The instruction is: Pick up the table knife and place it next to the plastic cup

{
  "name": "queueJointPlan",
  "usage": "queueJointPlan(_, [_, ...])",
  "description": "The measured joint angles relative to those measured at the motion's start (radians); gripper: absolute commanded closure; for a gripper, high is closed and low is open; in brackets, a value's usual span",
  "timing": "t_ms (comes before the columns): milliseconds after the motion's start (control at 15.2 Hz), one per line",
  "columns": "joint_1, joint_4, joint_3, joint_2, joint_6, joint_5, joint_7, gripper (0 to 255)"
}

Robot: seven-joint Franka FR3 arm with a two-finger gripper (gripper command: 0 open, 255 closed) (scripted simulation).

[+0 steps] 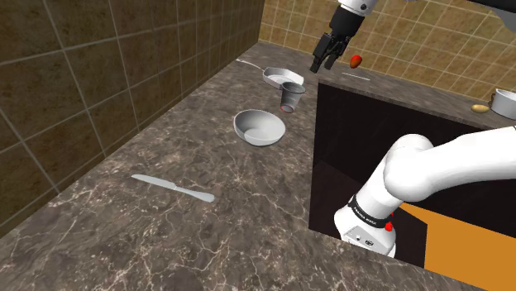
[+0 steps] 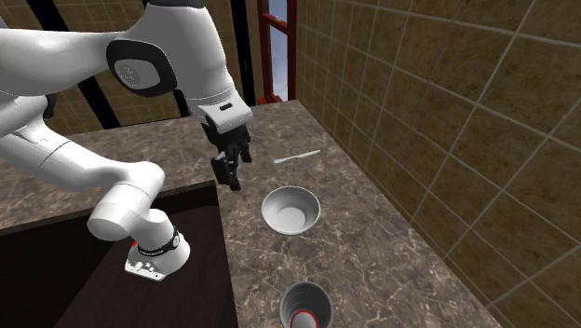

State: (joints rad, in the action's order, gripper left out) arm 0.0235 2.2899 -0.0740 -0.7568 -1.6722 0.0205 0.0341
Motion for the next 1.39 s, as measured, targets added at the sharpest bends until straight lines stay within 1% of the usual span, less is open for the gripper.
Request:
queueJointPlan(264, [0.019, 0.011, 0.027, 0.031, -0.034, -0.013, 0.013, 0])
queueJointPlan(726, [0.084, 0.021, 0.133, 0.153, -0.144, -0.055, 0.073, 0])
queueJointPlan(1056, [0.129, 0.002, 0.213, 0.267, -0.224, -0.075, 0.124, 0])
queueJointPlan(1386, [0.163, -0.045, 0.284, 0.398, -0.292, -0.074, 0.166, 0])
